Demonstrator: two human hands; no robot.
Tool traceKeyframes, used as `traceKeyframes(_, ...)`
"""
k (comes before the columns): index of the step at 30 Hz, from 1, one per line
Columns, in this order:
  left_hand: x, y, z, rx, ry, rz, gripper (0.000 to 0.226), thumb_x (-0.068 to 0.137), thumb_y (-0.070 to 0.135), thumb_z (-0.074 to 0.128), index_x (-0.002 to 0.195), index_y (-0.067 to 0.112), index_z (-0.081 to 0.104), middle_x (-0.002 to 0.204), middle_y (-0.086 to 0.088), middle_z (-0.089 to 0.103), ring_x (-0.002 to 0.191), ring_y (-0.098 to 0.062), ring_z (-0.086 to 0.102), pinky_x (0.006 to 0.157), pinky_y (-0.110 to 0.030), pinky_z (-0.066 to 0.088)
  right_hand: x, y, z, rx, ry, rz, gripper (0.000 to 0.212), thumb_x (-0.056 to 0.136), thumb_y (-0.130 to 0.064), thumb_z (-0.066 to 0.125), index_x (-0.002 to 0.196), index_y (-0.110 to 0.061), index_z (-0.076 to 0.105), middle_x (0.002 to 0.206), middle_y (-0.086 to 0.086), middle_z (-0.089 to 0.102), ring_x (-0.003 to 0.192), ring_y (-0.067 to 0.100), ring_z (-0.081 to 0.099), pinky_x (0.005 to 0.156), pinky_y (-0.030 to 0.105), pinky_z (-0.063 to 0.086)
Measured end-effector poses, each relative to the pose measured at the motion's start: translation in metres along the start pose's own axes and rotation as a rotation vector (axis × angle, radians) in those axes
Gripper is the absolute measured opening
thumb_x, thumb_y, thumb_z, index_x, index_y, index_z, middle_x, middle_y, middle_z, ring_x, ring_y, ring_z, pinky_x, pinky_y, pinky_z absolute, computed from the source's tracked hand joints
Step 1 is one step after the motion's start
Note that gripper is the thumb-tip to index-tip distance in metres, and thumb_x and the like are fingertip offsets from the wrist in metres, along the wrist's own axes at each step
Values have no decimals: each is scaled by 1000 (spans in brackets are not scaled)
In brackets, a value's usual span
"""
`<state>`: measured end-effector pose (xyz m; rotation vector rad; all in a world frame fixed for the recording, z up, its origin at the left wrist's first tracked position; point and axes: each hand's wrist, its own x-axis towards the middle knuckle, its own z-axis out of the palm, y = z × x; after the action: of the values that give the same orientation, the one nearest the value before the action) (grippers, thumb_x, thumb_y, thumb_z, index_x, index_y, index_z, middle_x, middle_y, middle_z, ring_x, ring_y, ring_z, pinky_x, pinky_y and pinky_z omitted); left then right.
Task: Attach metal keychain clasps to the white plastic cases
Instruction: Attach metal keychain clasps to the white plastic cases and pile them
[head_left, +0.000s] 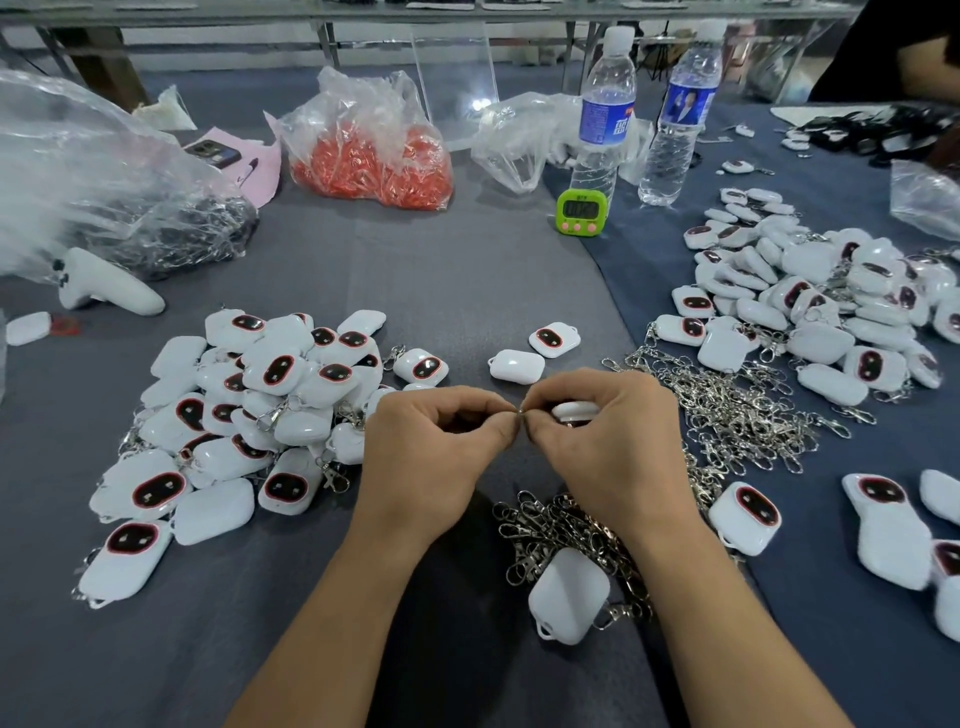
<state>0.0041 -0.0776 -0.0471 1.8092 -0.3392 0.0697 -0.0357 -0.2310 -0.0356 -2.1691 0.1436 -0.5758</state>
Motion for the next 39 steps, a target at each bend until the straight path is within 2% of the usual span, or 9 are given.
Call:
traceKeyframes(6, 0, 1, -4, -9, -139, -64, 16, 71, 19, 77, 77, 34, 80, 70, 9, 75, 64, -4, 70, 61, -18, 54, 1, 1, -2, -40, -68, -61, 17, 75, -12, 78, 72, -29, 77, 72, -15, 72, 72, 6, 67, 64, 21, 50)
traceKeyframes(15, 1, 0, -4, 36, -132, -120, 12, 61, 28, 73, 71, 33, 79, 61, 7, 71, 54, -4, 56, 56, -25, 48, 0, -2, -5, -69, -129, -156, 21, 75, -7, 78, 75, -28, 79, 77, -10, 73, 80, 18, 68, 71, 41, 54)
traceKeyframes(20, -4, 6, 1, 49, -5, -34, 7, 64, 22, 69, 64, 24, 76, 53, 0, 61, 49, -4, 44, 48, -21, 36, 1, -1, -2, 17, -82, -79, 16, 75, -13, 78, 74, -29, 77, 72, -15, 71, 71, 10, 67, 65, 27, 53)
traceKeyframes(23, -6, 6, -2, 298, 197, 140, 12, 71, 17, 72, 62, 24, 68, 55, 9, 59, 52, -4, 52, 51, -14, 37, 6, 9, 0, 74, -34, 161, 15, 76, -16, 77, 78, -31, 76, 69, -11, 71, 64, 6, 66, 64, 28, 53)
traceKeyframes(26, -9, 1, 0, 725, 161, 343, 13, 76, 16, 75, 68, 21, 66, 64, 8, 60, 61, -12, 52, 55, -28, 42, 11, 17, 1, 240, -27, 321, 22, 83, -7, 65, 81, -26, 77, 74, 0, 74, 73, 21, 72, 73, 44, 60)
traceKeyframes(29, -11, -1, 14, 889, 20, 357, 10, 74, 23, 80, 71, 21, 71, 66, 4, 63, 64, -20, 61, 50, -31, 42, 11, 13, 1, 362, -84, 301, 35, 85, 1, 63, 84, -30, 80, 73, -6, 69, 62, 12, 56, 62, 29, 47)
traceKeyframes(32, -8, -1, 21, 940, -15, 334, 9, 75, 32, 78, 71, 26, 72, 66, 4, 63, 62, -22, 62, 50, -26, 28, 10, 11, 1, 276, -183, 203, 45, 82, 8, 67, 83, -35, 79, 95, -6, 67, 75, -5, 58, 70, 10, 42)
traceKeyframes(34, -5, -3, 19, 893, -12, 293, 8, 78, 36, 76, 77, 29, 74, 69, 5, 64, 67, -20, 62, 52, -27, 30, 11, 13, 2, 215, -182, 207, 37, 85, 0, 70, 91, -36, 78, 100, -4, 68, 81, -3, 60, 75, 13, 45)
traceKeyframes(39, -2, -8, 15, 722, -81, 212, 6, 81, 35, 74, 85, 32, 77, 75, 6, 64, 75, -16, 57, 59, -33, 42, 10, 19, 1, 76, -99, 295, 27, 81, -21, 79, 104, -33, 76, 81, -10, 70, 74, 7, 61, 73, 25, 47)
